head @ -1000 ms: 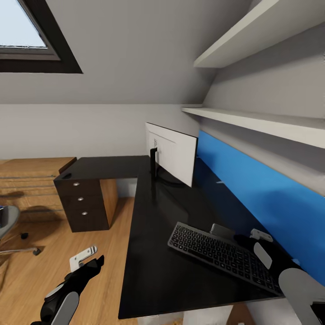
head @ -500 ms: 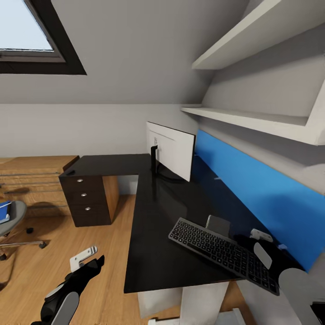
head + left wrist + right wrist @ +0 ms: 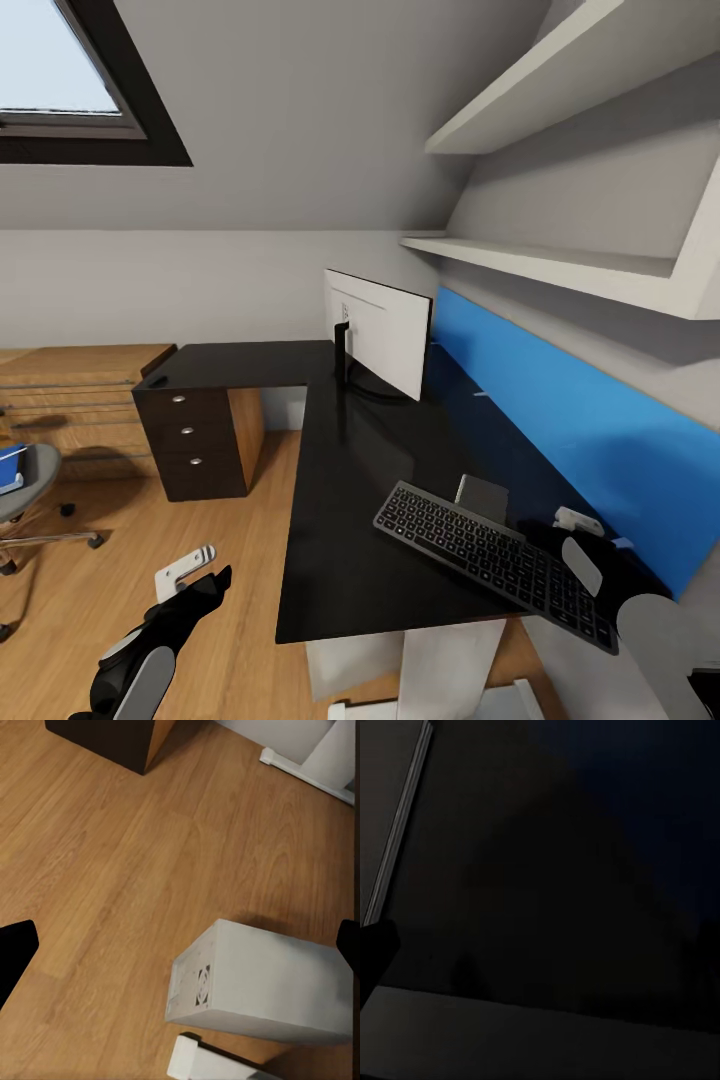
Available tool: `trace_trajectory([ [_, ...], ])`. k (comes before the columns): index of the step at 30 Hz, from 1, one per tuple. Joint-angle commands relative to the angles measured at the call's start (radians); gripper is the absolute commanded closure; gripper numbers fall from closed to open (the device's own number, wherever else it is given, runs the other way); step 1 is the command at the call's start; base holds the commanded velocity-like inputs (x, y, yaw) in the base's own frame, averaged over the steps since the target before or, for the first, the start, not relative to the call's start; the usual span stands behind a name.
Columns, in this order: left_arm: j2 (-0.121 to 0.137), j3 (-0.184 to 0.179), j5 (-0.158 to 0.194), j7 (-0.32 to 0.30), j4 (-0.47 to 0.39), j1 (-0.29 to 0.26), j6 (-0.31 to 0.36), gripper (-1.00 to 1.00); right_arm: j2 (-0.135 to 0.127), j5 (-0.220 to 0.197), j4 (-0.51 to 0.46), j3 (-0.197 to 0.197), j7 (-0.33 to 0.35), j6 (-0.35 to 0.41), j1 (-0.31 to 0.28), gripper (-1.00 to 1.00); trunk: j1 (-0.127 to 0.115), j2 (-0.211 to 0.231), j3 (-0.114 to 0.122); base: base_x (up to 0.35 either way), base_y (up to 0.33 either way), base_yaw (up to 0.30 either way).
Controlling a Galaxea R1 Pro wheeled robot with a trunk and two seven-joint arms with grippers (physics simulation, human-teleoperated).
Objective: In the bedroom, organize the workspace by keeping the computer under the desk, ensuring the monitor is on the desk, placing the keyboard on the desk next to the monitor, placing the mouse on the desk next to the keyboard, moving the folder from the swivel chair onto the desk next to the mouse, stacking the notebook on top of the folder with the pen on top of the notebook, and positioning the swivel chair next to the desk.
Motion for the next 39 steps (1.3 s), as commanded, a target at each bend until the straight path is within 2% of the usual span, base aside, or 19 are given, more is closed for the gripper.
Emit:
trace_trajectory([
  [1,0.001,-0.002,0.009,0.01,-0.002,-0.001,0.001,-1.0,0.0,-0.008,0.019,0.0,-0.006,0.006,0.001,-1.0,0.0,-0.001,-0.001,0.0,0.0,0.0],
  [3,0.001,-0.002,0.008,0.01,-0.002,-0.001,0.001,-1.0,0.0,-0.008,0.019,0.0,-0.006,0.006,0.001,-1.0,0.0,-0.001,-0.001,0.0,0.0,0.0],
  [11,0.0,-0.002,0.008,0.011,-0.002,-0.001,0.001,-1.0,0.0,-0.008,0.019,0.0,-0.004,0.006,0.001,-1.0,-0.031,0.055,0.024,0.0,0.0,0.0],
  [35,0.0,-0.003,0.009,0.012,0.015,-0.001,0.001,-1.0,0.001,-0.006,0.018,0.003,-0.009,0.001,0.001,-1.0,-0.031,0.055,0.024,0.0,0.0,0.0],
  [39,0.0,-0.004,0.009,0.011,0.025,-0.001,0.002,-1.0,0.001,-0.005,0.016,0.003,-0.028,0.0,0.001,-1.0,-0.031,0.055,0.024,0.0,0.0,0.0],
])
